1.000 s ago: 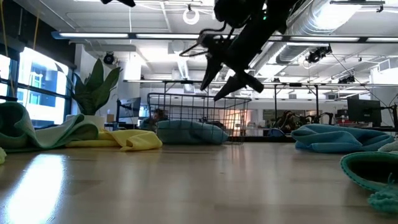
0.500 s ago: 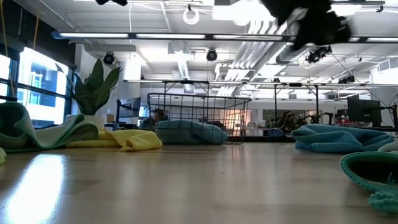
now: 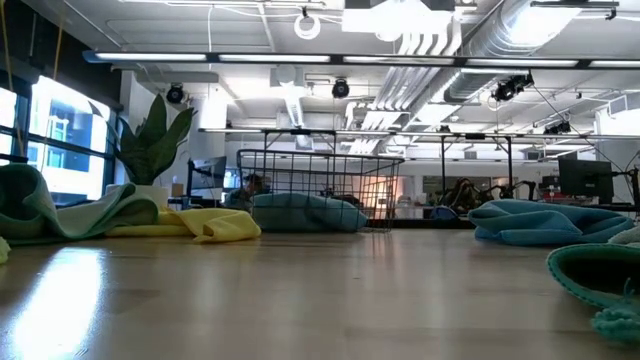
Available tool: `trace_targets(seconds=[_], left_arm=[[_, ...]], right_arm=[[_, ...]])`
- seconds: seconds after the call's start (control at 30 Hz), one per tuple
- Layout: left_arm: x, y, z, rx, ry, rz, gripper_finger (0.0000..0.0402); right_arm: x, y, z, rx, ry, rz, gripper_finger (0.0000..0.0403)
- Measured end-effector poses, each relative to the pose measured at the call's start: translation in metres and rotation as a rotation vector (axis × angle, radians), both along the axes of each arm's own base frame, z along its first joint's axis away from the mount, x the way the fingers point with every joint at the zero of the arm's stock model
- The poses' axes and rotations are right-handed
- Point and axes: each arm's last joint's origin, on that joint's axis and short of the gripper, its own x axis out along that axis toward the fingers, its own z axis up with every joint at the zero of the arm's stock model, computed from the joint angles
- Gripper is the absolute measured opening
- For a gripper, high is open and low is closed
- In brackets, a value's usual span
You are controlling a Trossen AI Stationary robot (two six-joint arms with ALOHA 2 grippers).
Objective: Fold microfiber towels
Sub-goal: Fold the right light blue microfiber cloth
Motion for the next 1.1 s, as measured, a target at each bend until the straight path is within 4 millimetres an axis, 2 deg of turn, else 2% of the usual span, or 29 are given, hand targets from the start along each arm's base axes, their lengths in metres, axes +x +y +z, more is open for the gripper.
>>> trace_targets(seconds=[0.2, 0.4, 0.57, 0.87, 1.1], left_arm=[[0.001, -0.01, 0.008, -0.022, -0.108, 0.083, 0.0161], [0.003, -0.022, 0.015, -0.104, -0.208, 0.149, 0.0161], [0.006, -0.033, 0.014, -0.147, -0.243, 0.18, 0.0161], [0.022, -0.053, -0.006, -0.234, -0.195, 0.251, 0.0161], [0.043, -0.067, -0.03, -0.27, -0.144, 0.282, 0.0161]], right_arm=[[-0.002, 0.008, -0.005, -0.089, -0.095, 0.089, 0.0188], [0.011, 0.032, -0.024, -0.109, -0.247, 0.282, 0.0188], [0.01, 0.051, -0.039, -0.137, -0.32, 0.413, 0.0188], [0.0, 0.081, -0.069, -0.193, -0.413, 0.586, 0.0188], [0.001, 0.091, -0.08, -0.309, -0.519, 0.572, 0.0188]])
